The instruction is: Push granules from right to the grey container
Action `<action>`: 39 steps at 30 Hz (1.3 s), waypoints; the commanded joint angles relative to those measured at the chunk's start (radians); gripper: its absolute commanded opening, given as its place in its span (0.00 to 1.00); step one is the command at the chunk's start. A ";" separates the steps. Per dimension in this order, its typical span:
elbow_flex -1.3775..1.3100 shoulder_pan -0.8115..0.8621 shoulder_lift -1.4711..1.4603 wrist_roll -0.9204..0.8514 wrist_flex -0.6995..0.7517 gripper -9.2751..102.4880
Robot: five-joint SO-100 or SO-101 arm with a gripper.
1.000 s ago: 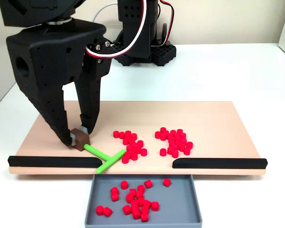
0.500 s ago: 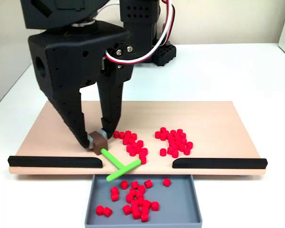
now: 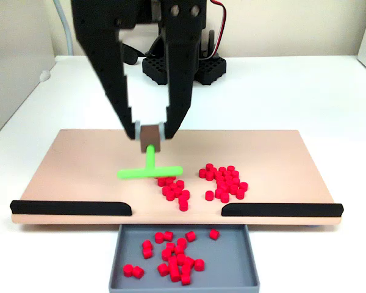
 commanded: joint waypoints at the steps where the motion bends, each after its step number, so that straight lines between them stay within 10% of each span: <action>1: 0.124 -0.031 0.189 0.118 0.018 0.08; 12: 0.772 -0.075 0.712 0.175 0.006 0.08; 39: 0.788 -0.041 0.719 0.117 0.006 0.08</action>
